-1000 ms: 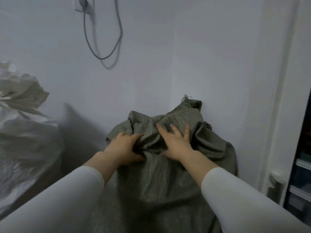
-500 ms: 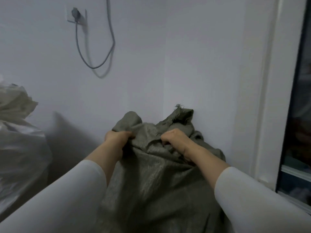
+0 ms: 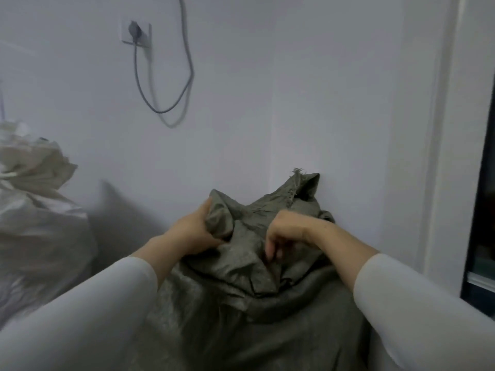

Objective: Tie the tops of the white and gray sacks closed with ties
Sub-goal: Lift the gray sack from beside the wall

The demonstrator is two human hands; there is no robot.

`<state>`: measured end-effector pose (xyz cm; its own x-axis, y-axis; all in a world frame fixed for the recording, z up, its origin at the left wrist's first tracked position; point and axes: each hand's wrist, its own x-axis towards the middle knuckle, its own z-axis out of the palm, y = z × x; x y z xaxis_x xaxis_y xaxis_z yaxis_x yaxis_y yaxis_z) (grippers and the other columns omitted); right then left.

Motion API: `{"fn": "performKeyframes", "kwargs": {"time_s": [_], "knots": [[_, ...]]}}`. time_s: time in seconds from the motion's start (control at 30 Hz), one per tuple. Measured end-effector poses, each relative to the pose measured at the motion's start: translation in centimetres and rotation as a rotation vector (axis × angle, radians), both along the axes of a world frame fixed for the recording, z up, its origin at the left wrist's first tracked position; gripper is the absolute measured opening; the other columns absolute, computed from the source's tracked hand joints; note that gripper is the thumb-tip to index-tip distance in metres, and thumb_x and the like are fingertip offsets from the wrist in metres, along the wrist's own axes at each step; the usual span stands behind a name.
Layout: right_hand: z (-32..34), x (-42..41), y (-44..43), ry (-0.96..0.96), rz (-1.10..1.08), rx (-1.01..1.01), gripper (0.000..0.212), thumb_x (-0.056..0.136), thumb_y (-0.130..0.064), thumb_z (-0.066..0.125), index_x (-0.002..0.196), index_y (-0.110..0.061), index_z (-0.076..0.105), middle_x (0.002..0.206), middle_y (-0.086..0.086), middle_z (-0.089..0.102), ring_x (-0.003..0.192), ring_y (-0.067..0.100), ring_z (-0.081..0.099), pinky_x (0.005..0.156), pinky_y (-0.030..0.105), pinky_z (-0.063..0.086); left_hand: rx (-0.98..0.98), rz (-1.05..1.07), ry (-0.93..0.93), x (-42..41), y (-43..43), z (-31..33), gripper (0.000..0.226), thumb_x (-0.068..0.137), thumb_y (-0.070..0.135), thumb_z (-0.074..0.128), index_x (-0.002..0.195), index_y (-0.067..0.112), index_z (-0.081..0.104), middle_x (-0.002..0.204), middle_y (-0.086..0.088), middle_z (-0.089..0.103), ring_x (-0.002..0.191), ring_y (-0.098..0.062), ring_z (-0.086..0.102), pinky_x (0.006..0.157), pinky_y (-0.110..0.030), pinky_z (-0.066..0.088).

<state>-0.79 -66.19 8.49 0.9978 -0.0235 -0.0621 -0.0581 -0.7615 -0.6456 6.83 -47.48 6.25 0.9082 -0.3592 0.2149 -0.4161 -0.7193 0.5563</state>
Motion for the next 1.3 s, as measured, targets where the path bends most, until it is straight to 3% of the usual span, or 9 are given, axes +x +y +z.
{"fn": "performKeyframes", "kwargs": {"time_s": [0.23, 0.43, 0.53, 0.7, 0.9, 1.0, 1.07, 1.2, 1.3], "knots": [[-3.8, 5.3, -2.8, -0.154, 0.144, -0.231, 0.064, 0.085, -0.011, 0.062, 0.141, -0.030, 0.035, 0.144, -0.001, 0.039, 0.111, 0.020, 0.054, 0.081, 0.025, 0.047, 0.519, -0.081, -0.290, -0.2, 0.1, -1.5, 0.081, 0.084, 0.022, 0.061, 0.144, 0.047, 0.013, 0.157, -0.002, -0.008, 0.145, -0.026, -0.010, 0.117, -0.041, 0.004], [-6.0, 6.8, -3.1, 0.067, 0.236, -0.574, 0.067, 0.087, -0.024, 0.058, 0.146, -0.020, 0.028, 0.149, 0.005, 0.034, 0.133, 0.026, 0.039, 0.107, 0.035, 0.036, 0.230, -0.008, 0.139, -1.2, -2.1, -1.7, 0.041, 0.081, 0.046, 0.057, 0.112, 0.021, 0.066, 0.125, -0.003, 0.059, 0.112, -0.021, 0.054, 0.099, -0.027, 0.041], [-6.5, 7.5, -3.3, -0.023, 0.245, -0.585, 0.053, 0.086, -0.027, 0.060, 0.136, -0.019, 0.044, 0.135, 0.007, 0.050, 0.122, 0.028, 0.048, 0.099, 0.035, 0.041, 0.268, 0.035, 0.217, -0.8, -2.4, -1.9, 0.086, 0.051, 0.085, 0.057, 0.109, 0.023, 0.067, 0.118, 0.003, 0.061, 0.109, -0.019, 0.056, 0.102, -0.035, 0.041], [-5.0, 8.7, -3.6, -0.214, 0.035, -0.562, 0.020, 0.084, -0.029, 0.060, 0.067, -0.019, 0.060, 0.082, 0.006, 0.062, 0.087, 0.025, 0.059, 0.070, 0.028, 0.044, 0.477, 0.048, 0.145, -1.0, -2.4, -1.5, 0.051, 0.082, 0.034, 0.061, 0.128, 0.016, 0.048, 0.126, -0.005, 0.055, 0.110, -0.023, 0.055, 0.095, -0.036, 0.048], [1.7, 7.7, -4.6, -0.601, -0.063, -0.155, 0.015, 0.068, -0.020, 0.062, 0.059, -0.008, 0.066, 0.065, 0.004, 0.066, 0.073, 0.025, 0.060, 0.071, 0.032, 0.048, 0.364, 0.191, -0.170, -1.0, -0.9, 1.8, 0.027, 0.086, 0.022, 0.056, 0.112, 0.027, 0.062, 0.118, -0.006, 0.062, 0.109, -0.027, 0.056, 0.095, -0.036, 0.047], [3.0, 6.2, -4.9, -0.284, 0.098, 0.225, 0.033, 0.068, -0.040, 0.062, 0.049, -0.013, 0.060, 0.052, 0.001, 0.055, 0.058, 0.023, 0.048, 0.060, 0.033, 0.040, 0.034, 0.255, -0.468, -1.6, 0.3, 4.9, 0.035, 0.082, 0.004, 0.050, 0.105, 0.023, 0.068, 0.111, -0.008, 0.067, 0.106, -0.027, 0.057, 0.090, -0.035, 0.047], [2.9, 5.2, -4.6, -0.060, 0.120, 0.135, 0.051, 0.078, -0.063, 0.050, 0.060, -0.016, 0.060, 0.059, 0.002, 0.052, 0.055, 0.017, 0.041, 0.053, 0.027, 0.032, -0.195, 0.161, -0.417, -3.2, 0.3, 6.7, 0.046, 0.078, -0.009, 0.041, 0.101, 0.018, 0.070, 0.098, -0.008, 0.068, 0.092, -0.022, 0.059, 0.078, -0.028, 0.047], [2.2, 5.8, -3.3, -0.466, 0.108, -0.199, 0.065, 0.081, -0.032, 0.066, 0.138, -0.015, 0.041, 0.144, 0.003, 0.043, 0.123, 0.018, 0.047, 0.099, 0.024, 0.036, -0.157, 0.012, -0.234, -5.3, 0.6, 7.5, 0.050, 0.075, -0.016, 0.036, 0.081, 0.016, 0.073, 0.080, -0.008, 0.070, 0.075, -0.021, 0.062, 0.064, -0.022, 0.051], [1.3, 6.4, -1.2, -0.365, 0.291, -0.264, 0.079, 0.081, -0.020, 0.067, 0.147, -0.023, 0.023, 0.151, -0.005, 0.032, 0.137, 0.014, 0.032, 0.106, 0.019, 0.025, -0.061, -0.032, -0.098, -5.6, 1.6, 6.9, 0.052, 0.072, -0.018, 0.034, 0.081, 0.010, 0.076, 0.084, -0.016, 0.073, 0.078, -0.030, 0.068, 0.066, -0.035, 0.060]]}}
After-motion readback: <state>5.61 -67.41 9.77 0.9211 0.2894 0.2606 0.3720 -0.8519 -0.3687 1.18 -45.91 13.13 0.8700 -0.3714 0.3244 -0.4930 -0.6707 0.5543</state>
